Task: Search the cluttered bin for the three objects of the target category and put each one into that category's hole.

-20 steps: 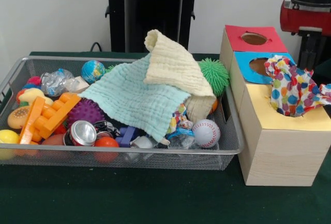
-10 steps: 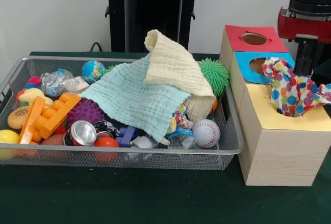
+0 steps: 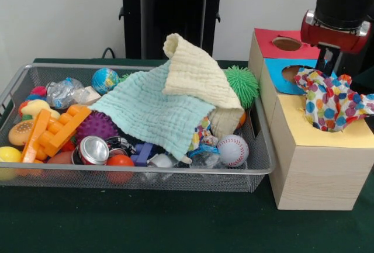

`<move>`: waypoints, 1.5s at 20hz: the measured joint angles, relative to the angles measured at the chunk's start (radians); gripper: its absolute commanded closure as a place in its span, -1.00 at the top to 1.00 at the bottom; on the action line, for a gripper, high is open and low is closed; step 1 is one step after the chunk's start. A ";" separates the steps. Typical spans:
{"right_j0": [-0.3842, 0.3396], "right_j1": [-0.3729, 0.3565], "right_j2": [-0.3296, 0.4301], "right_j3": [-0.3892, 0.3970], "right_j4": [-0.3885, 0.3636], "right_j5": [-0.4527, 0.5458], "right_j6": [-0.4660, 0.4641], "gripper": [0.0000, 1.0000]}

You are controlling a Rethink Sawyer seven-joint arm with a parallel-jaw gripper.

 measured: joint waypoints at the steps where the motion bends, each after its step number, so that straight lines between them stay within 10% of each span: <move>1: 0.001 0.004 0.000 0.000 0.001 0.004 0.000 -1.00; 30: 0.007 -0.181 -0.001 0.103 0.146 -0.144 0.000 -1.00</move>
